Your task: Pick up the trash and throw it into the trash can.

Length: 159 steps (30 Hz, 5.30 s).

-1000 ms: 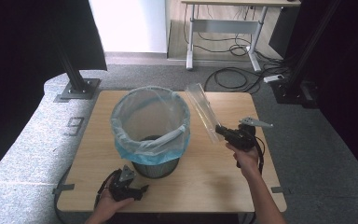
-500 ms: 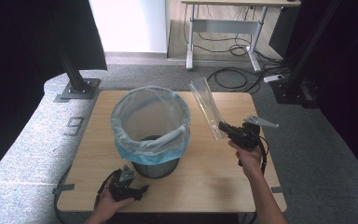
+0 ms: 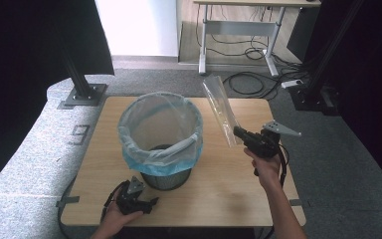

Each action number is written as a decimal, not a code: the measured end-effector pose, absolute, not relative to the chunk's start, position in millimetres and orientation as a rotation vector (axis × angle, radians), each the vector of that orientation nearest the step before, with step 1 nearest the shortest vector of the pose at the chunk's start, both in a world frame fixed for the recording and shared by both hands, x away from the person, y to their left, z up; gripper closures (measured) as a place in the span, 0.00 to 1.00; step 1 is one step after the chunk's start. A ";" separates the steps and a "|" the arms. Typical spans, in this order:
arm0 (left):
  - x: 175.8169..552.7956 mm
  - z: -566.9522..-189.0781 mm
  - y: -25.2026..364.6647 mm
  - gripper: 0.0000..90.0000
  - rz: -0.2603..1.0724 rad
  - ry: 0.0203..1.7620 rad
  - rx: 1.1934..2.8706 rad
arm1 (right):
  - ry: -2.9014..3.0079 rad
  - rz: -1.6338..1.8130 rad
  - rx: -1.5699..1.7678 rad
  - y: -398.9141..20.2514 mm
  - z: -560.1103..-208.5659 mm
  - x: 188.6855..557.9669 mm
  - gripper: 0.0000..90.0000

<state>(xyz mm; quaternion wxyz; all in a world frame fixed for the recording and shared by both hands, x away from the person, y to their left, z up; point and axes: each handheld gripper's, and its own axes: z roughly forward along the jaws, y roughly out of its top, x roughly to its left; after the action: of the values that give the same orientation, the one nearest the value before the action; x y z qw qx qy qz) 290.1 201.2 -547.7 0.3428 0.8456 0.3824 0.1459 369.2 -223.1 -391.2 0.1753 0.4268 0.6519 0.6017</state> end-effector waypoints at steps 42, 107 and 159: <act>290.1 -547.5 201.3 0.17 0.377 0.994 2.200 | 1.835 1.777 1.081 -207.6 -368.4 354.1 0.98; 290.1 -547.5 201.3 0.17 0.377 0.994 2.199 | 1.864 1.827 0.983 -170.1 -359.4 353.8 0.98; 290.1 -547.4 201.4 0.17 0.379 0.993 2.202 | 1.953 1.590 0.966 -82.8 -321.3 386.0 0.35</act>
<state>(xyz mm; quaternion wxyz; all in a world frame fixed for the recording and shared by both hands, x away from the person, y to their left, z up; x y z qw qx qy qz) 290.1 201.4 -547.4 0.3413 0.8465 0.3818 0.1457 386.0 -82.8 -321.3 0.2206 0.3493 0.7063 0.5749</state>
